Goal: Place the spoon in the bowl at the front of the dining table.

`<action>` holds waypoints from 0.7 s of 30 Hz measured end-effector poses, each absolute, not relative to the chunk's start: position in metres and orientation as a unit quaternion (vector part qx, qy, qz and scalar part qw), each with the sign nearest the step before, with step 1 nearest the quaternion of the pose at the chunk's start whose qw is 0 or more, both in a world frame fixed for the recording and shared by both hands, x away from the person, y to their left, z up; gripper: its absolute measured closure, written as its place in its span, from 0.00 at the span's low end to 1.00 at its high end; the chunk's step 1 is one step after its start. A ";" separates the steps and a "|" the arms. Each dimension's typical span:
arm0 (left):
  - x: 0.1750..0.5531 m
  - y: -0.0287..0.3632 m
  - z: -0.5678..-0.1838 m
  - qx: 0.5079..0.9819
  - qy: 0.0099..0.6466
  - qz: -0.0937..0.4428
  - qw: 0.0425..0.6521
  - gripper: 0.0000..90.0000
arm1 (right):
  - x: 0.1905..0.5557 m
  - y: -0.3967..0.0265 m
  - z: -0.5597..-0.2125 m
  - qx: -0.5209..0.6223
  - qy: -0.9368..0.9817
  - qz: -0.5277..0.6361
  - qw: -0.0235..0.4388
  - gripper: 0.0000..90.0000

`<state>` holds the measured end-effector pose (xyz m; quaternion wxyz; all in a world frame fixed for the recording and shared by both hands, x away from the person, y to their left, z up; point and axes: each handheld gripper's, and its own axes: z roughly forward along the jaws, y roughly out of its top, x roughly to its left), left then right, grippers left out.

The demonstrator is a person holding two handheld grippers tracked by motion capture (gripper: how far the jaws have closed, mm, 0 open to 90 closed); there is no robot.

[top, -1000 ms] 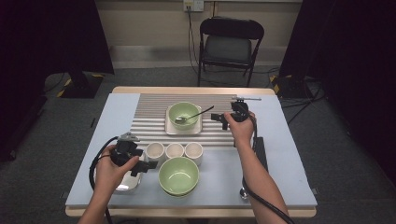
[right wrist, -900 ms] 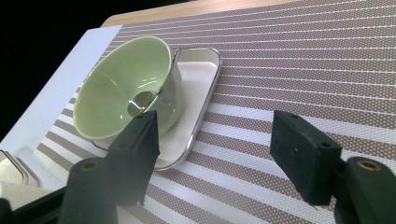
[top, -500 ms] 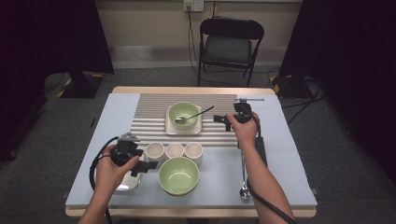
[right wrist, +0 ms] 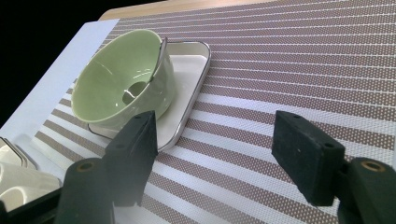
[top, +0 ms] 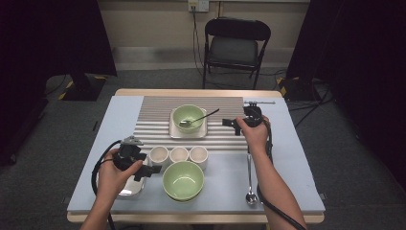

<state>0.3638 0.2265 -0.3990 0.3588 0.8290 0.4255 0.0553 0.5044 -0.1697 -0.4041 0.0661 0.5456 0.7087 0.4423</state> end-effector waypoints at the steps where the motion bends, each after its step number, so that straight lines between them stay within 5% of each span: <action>1: 0.364 0.227 -0.399 0.829 0.426 0.056 0.359 0.20 | 0.504 -0.170 -0.404 0.545 0.709 0.443 0.065 0.34; 21: 0.364 0.228 -0.399 0.829 0.425 0.058 0.358 0.20 | 0.497 -0.182 -0.403 0.544 0.714 0.435 0.069 0.34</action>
